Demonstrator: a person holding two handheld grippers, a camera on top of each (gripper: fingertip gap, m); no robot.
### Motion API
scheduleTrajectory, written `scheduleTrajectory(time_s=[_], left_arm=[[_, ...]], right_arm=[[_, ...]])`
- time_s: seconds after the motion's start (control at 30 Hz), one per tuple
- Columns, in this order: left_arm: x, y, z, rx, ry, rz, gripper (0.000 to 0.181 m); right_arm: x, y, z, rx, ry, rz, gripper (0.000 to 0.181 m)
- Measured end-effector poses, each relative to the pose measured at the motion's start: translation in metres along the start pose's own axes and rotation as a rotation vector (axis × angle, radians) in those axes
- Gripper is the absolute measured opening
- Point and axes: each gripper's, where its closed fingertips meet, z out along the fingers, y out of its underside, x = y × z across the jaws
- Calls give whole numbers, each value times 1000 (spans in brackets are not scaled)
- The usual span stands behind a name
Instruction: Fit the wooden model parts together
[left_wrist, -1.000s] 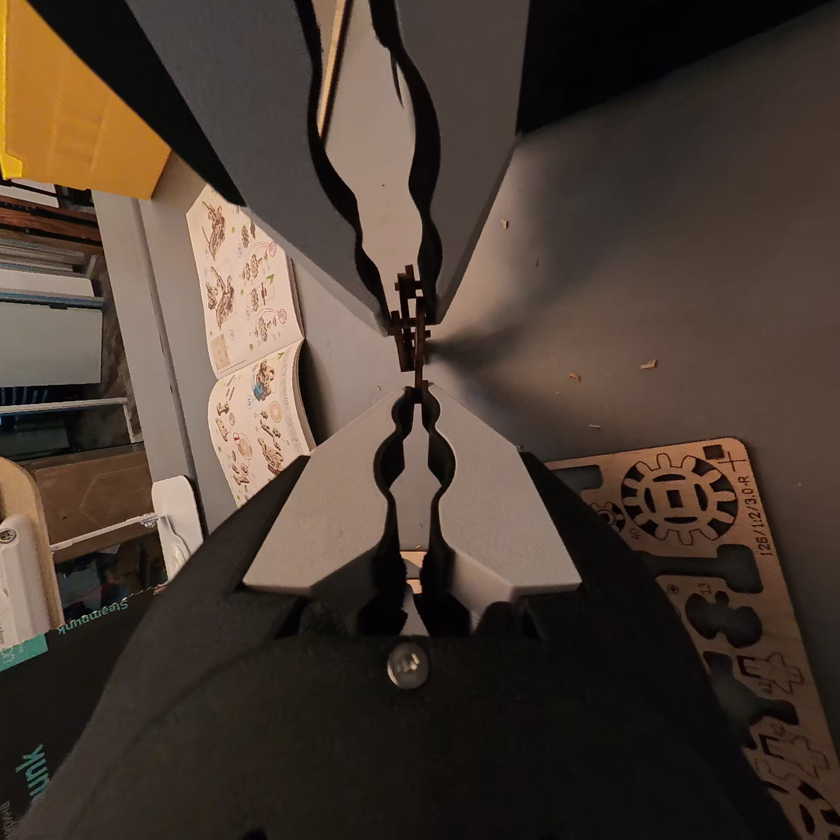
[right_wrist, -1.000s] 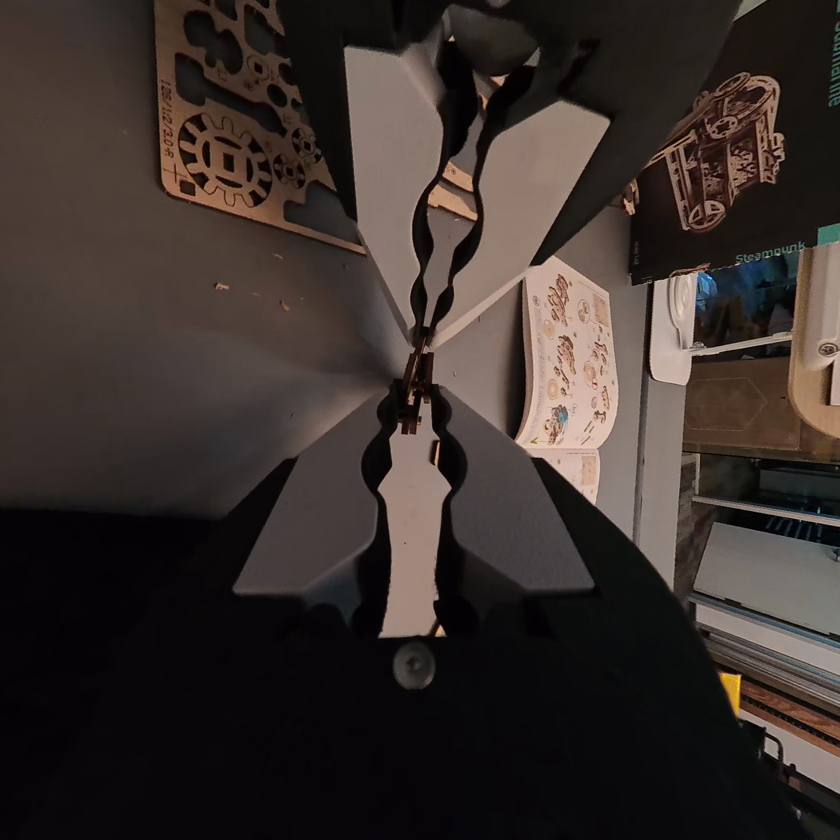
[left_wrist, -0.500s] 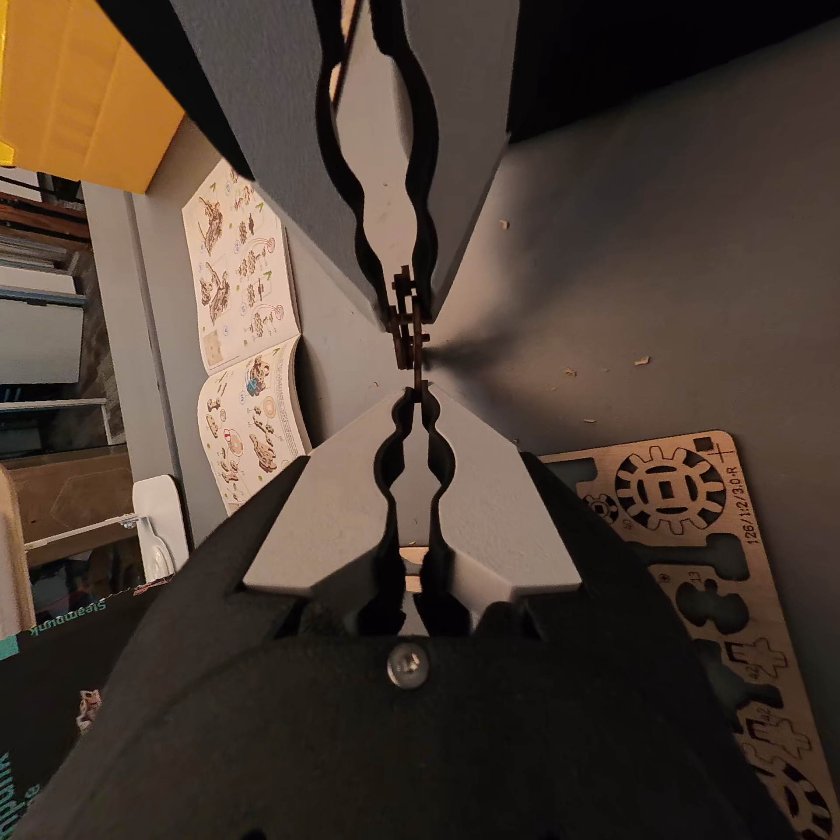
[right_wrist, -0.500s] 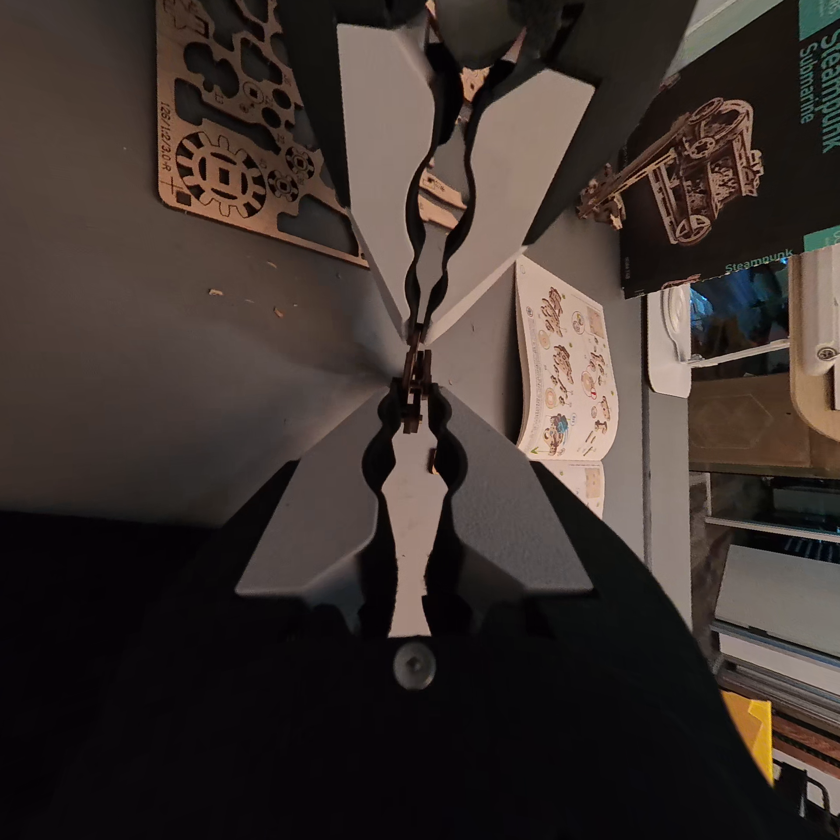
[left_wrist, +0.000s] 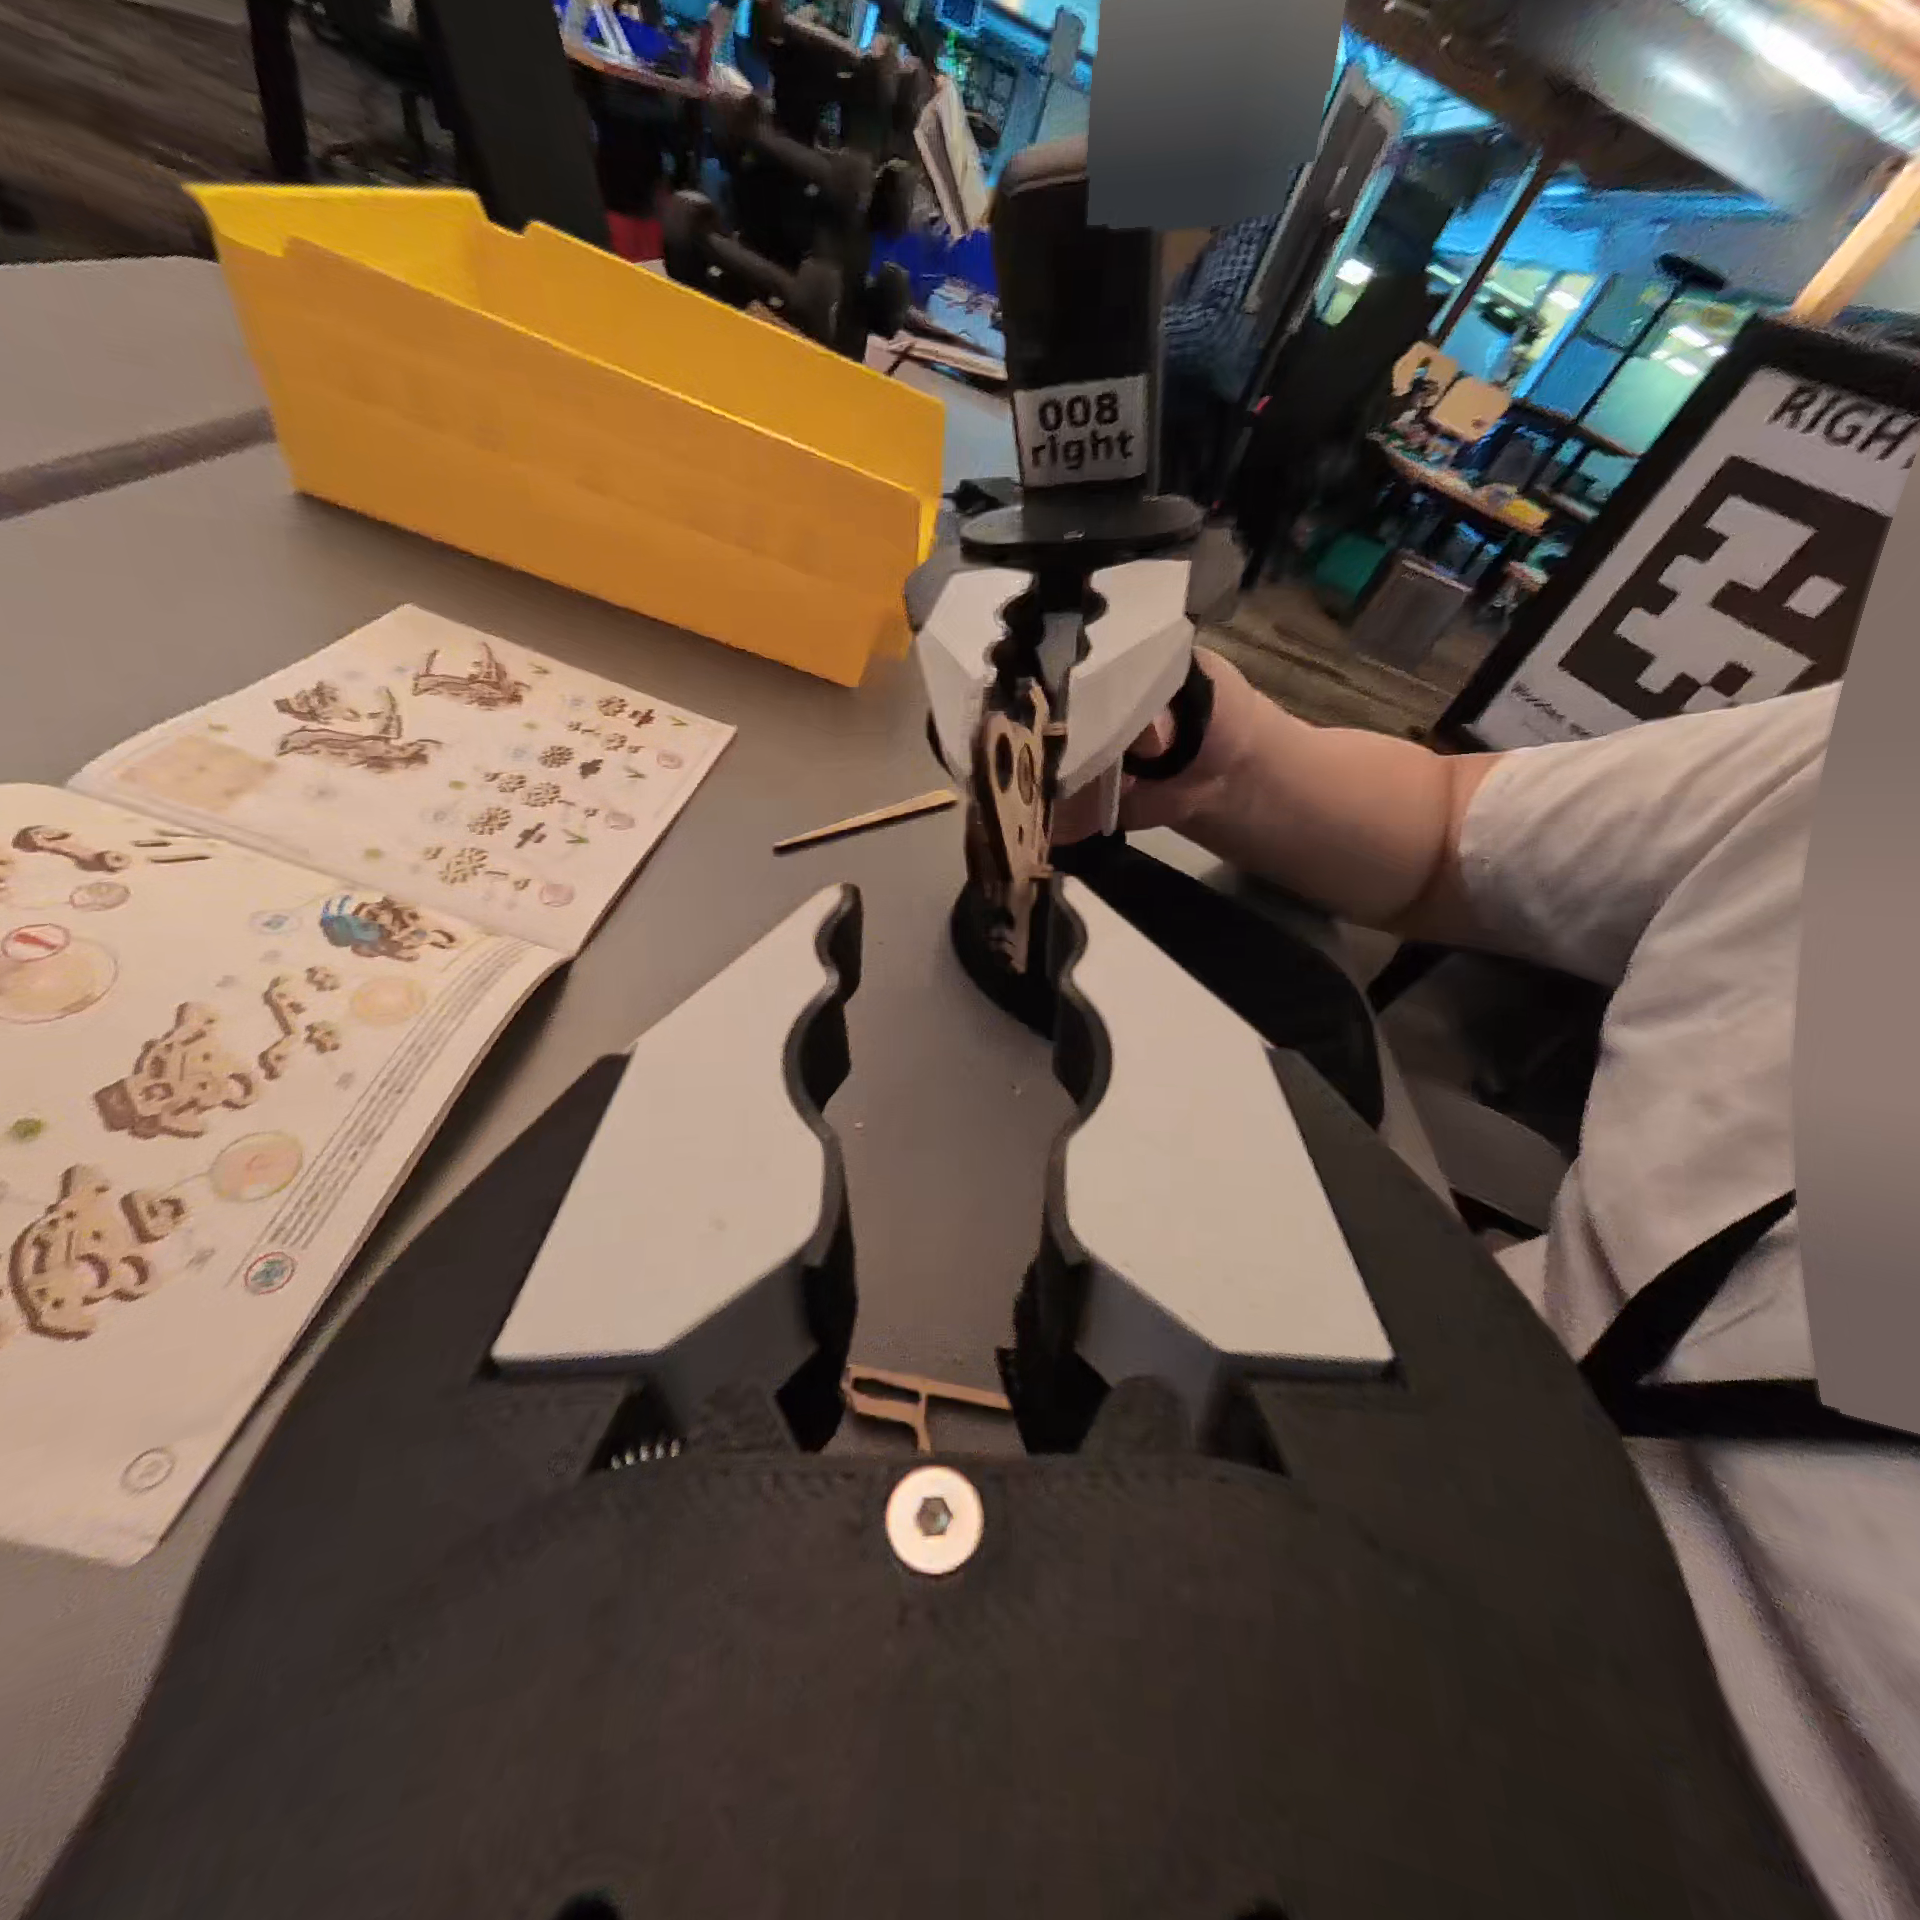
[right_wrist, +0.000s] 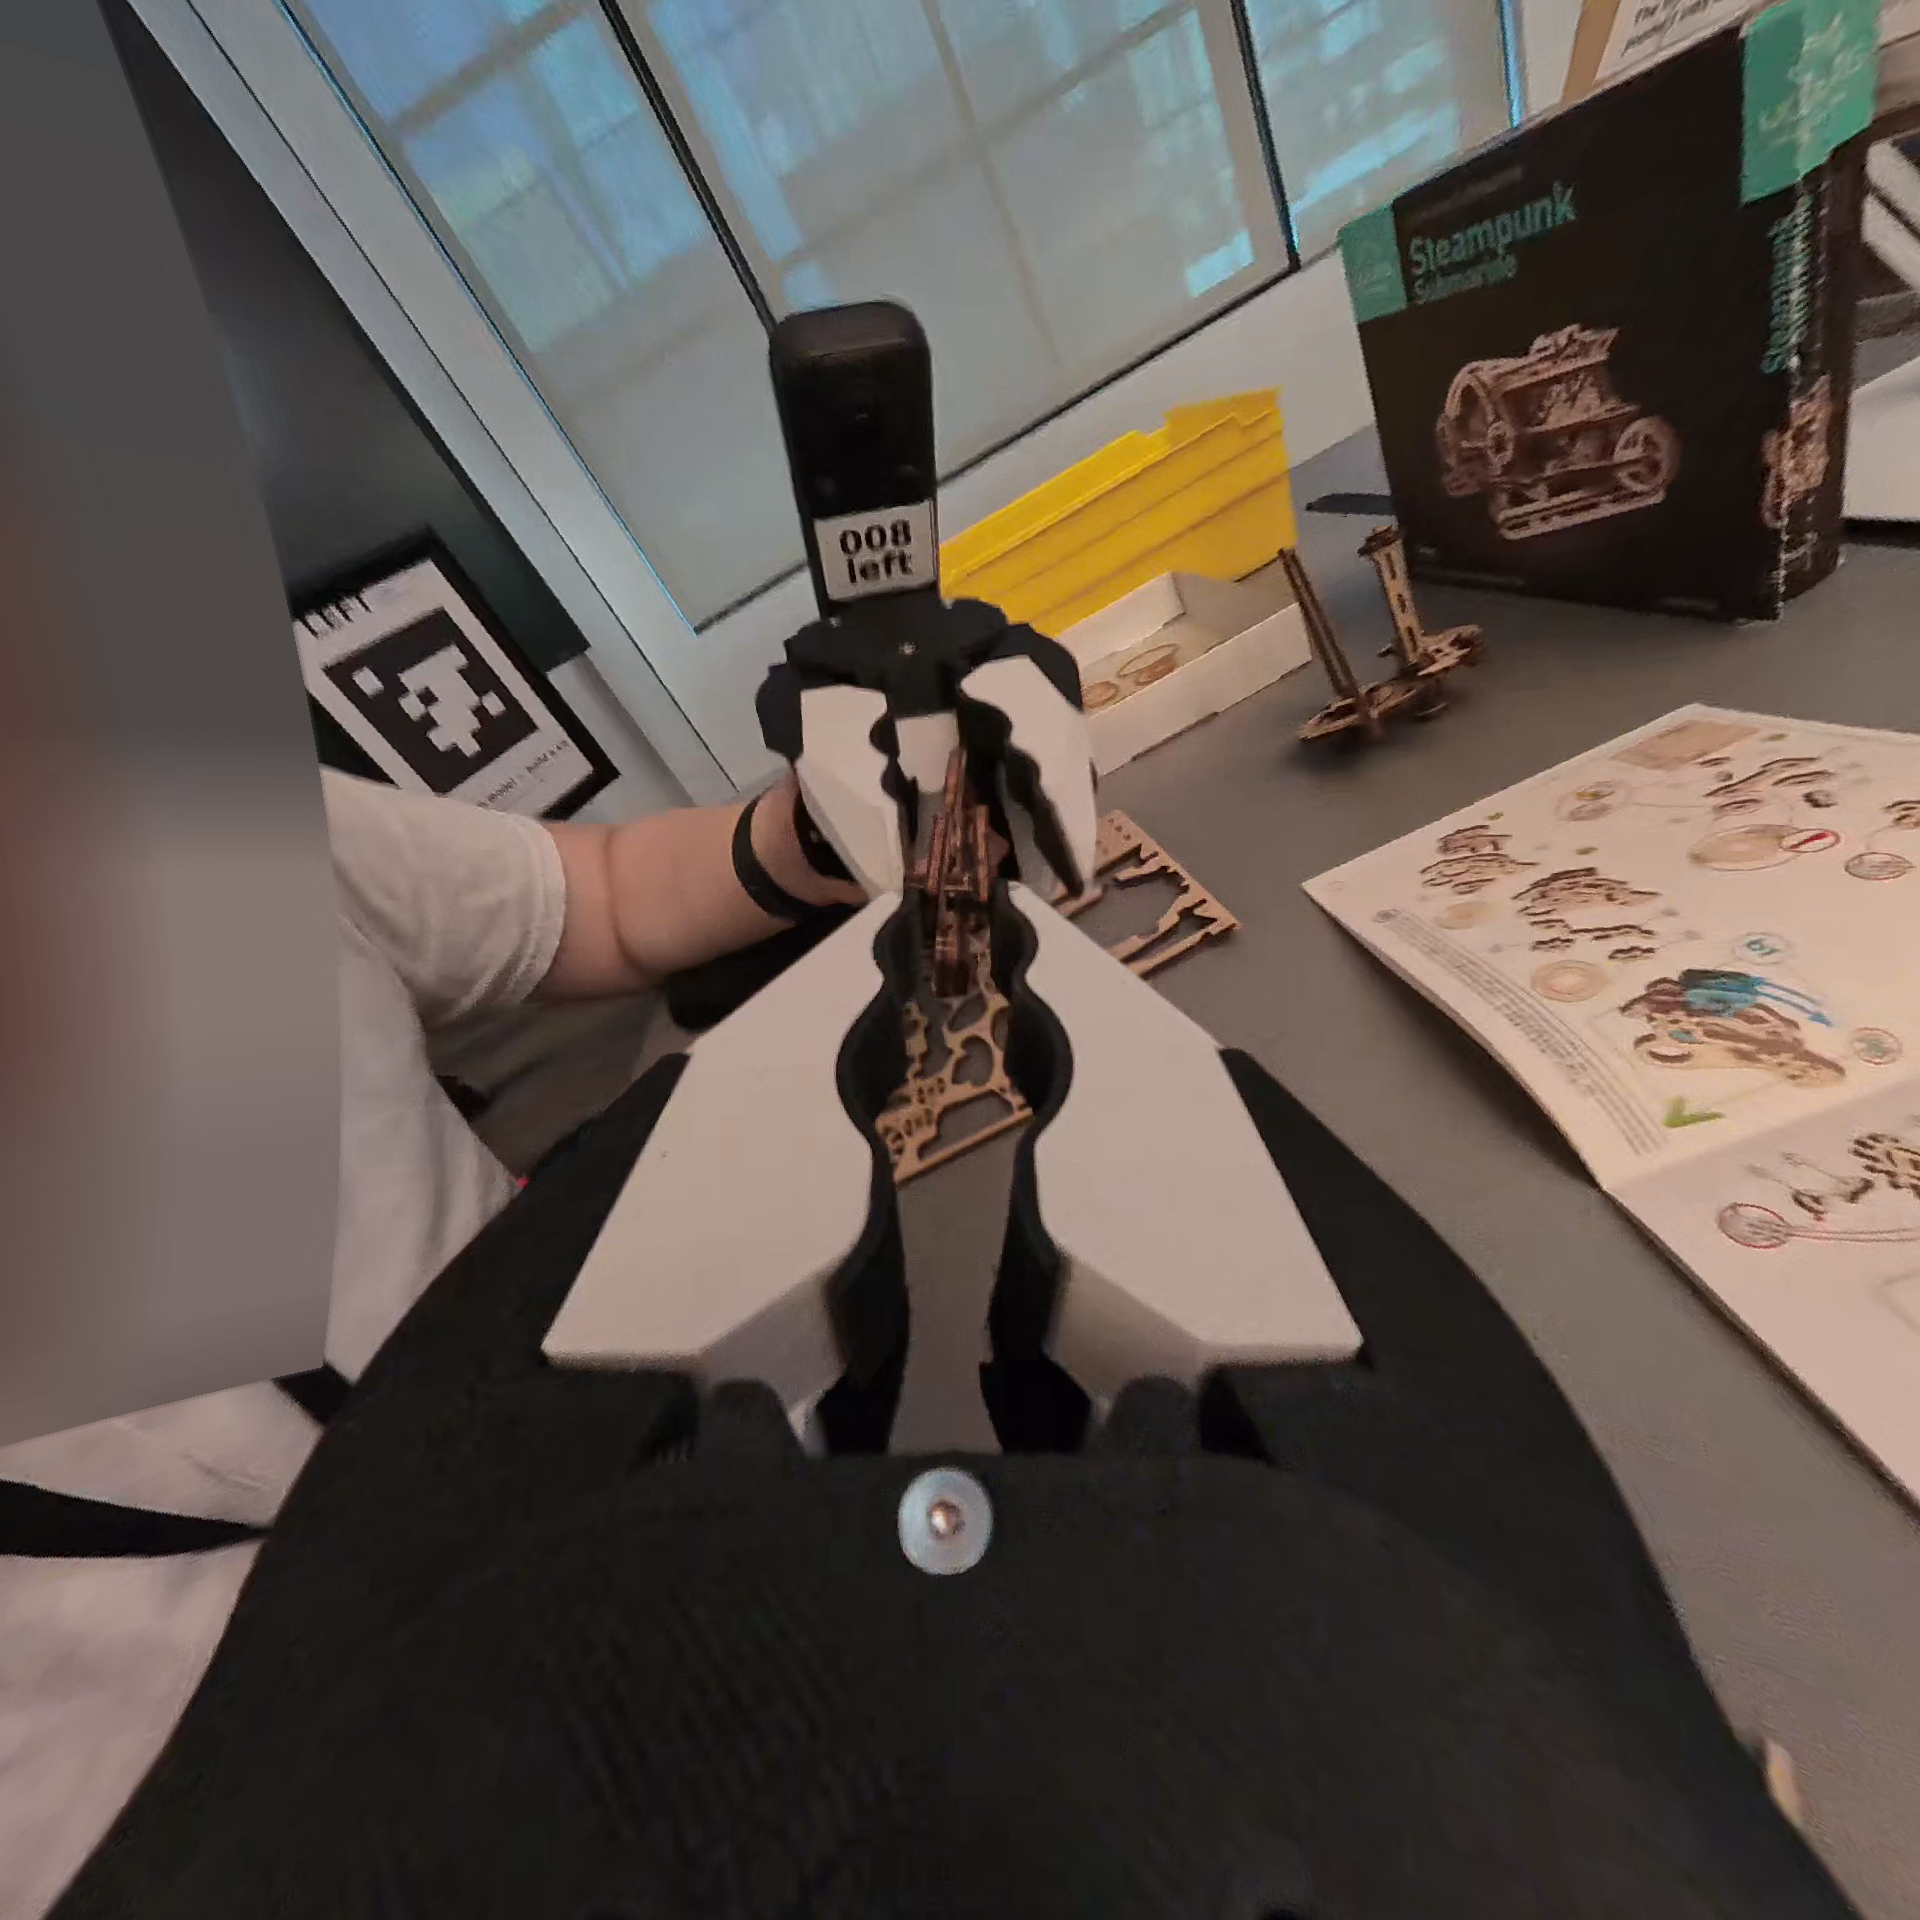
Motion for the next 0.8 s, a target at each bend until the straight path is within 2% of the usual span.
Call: scheduleTrajectory(time_s=[0.17,0.3,0.33,0.4,0.43,0.6,0.67,0.73,0.8], left_arm=[[11,2,5,-9,84,-35,16],[11,-2,4,33,97,-106,14],[13,-6,4,61,120,-138,13],[10,-12,3,113,109,-178,13],[10,-15,2,146,106,-187,13],[10,-31,-2,311,125,-274,13],[10,-29,2,317,114,-286,13],[12,-26,6,317,110,-287,13],[13,-31,6,369,111,-293,13]], right_arm=[[2,2,1,3,-13,57,10],[3,-4,0,57,-42,105,11],[1,-8,0,93,-73,121,16],[2,-13,0,144,-81,130,42],[1,-15,1,166,-84,118,45],[-2,-20,9,261,-54,87,32],[-5,-25,9,305,-78,106,23],[-5,-30,6,348,-81,122,23],[-3,-29,7,340,-81,142,15]])
